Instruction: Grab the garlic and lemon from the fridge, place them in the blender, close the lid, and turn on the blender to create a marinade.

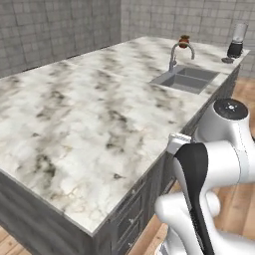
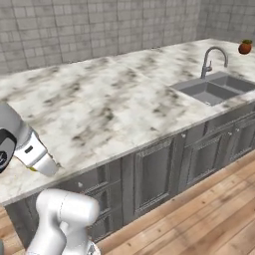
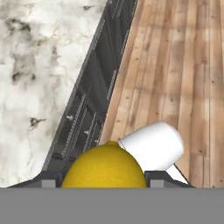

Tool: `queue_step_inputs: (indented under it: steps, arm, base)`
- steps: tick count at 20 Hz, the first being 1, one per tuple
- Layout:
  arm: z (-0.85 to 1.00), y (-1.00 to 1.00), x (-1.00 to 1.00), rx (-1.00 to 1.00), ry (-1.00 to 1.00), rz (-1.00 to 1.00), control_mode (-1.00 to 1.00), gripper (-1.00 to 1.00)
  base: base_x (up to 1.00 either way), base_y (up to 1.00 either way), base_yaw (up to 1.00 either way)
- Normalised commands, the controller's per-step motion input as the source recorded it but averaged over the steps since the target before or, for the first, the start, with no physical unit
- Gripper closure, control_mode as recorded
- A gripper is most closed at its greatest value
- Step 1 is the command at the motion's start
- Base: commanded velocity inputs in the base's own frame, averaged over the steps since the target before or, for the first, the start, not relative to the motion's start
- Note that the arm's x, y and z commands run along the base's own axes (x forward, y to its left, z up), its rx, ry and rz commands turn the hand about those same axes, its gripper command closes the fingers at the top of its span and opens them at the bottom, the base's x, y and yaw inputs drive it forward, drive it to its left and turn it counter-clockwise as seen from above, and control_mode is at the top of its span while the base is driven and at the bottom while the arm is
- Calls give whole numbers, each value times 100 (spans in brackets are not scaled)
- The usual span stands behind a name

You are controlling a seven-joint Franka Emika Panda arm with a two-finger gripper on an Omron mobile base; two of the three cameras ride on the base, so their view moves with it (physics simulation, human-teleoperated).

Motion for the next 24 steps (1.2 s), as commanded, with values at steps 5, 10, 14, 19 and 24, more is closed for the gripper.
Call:
queue_step_inputs:
  steps: [5, 10, 14, 19, 24]
  arm:
    - [0, 0, 0, 0, 0, 0, 100, 100]
    - [0, 0, 0, 0, 0, 0, 100, 100]
    - [0, 0, 0, 0, 0, 0, 100, 100]
    - [0, 0, 0, 0, 0, 0, 100, 100]
    - [0, 0, 0, 0, 0, 0, 100, 100]
  base:
    - [41, -100, -5]
    - [43, -100, -2]
    - [49, -100, 0]
    - [54, -100, 0]
    - [57, -100, 0]
